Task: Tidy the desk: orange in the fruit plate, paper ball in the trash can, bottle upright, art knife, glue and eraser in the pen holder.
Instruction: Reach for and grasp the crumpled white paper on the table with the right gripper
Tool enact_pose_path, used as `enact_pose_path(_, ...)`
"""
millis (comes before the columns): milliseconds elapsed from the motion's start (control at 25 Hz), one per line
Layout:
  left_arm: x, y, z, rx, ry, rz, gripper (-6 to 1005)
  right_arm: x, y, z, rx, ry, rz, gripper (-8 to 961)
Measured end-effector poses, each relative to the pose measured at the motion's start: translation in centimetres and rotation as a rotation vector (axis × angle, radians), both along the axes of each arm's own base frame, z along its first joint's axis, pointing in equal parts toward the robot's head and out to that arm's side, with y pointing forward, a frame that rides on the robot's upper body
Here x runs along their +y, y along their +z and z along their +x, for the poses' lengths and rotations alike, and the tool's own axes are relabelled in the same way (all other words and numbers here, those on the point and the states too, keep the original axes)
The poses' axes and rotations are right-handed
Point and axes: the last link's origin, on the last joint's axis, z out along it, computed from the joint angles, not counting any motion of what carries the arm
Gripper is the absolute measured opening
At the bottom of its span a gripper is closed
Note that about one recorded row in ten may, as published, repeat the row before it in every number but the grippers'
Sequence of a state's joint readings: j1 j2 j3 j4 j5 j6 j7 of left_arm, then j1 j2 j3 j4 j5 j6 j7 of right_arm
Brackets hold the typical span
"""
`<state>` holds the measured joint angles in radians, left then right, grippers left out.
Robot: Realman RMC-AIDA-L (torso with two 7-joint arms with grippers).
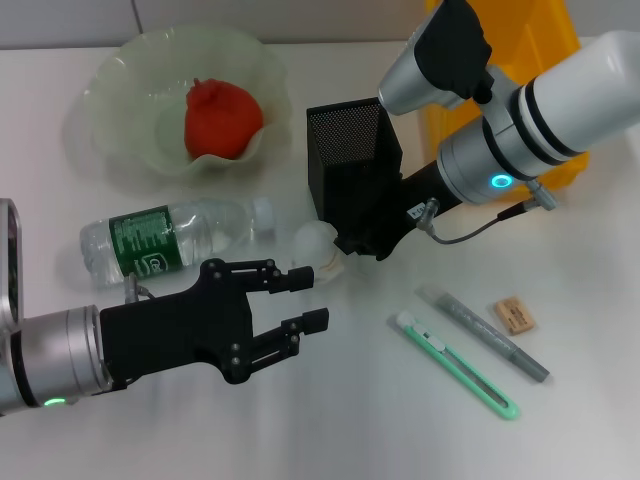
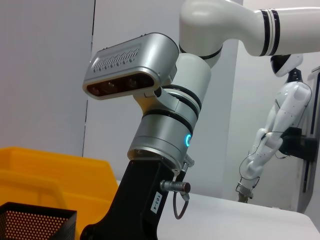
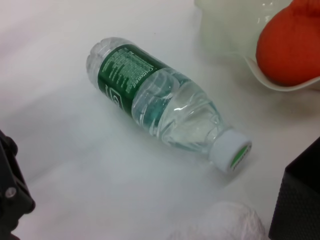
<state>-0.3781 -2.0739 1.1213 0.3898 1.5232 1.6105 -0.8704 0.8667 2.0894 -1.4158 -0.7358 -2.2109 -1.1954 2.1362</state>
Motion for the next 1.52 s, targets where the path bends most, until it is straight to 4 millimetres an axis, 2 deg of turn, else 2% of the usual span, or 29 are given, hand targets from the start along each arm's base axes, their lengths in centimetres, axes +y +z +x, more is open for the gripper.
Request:
enact_pose_path(320, 0.1, 0.0, 0.1, -0.001, -0.002, 0.001, 427, 0.0, 0.2, -0.1, 0.004, 0.005, 0.003, 32)
enact_pose_path(600, 0.1, 0.0, 0.1, -0.001, -0.002, 0.002, 427, -0.5, 1.6, -1.2, 0.040, 0.045, 0.020, 17)
enact_pose_path(720, 0.1, 0.0, 0.1, 0.000, -0.001, 0.002, 427, -0.4, 1.6, -1.2, 0.039, 0.020, 0.018, -2)
enact_pose_path(1040, 0.2, 0.0, 0.1, 0.002, -0.002, 0.003, 427, -0.5, 1.2, -1.5, 0.015, -0.056, -0.036, 62)
enact_pose_path(1480, 0.2, 0.0, 0.1, 0.002, 0.002, 0.005, 428, 0.0, 0.9, -2.3, 0.010, -0.085, -0.019, 262)
enact_pose_path(1520, 0.2, 0.0, 0.1, 0.002, 0.002, 0.005, 428, 0.0, 0.9, -2.3, 0.010, -0.085, -0.017, 310)
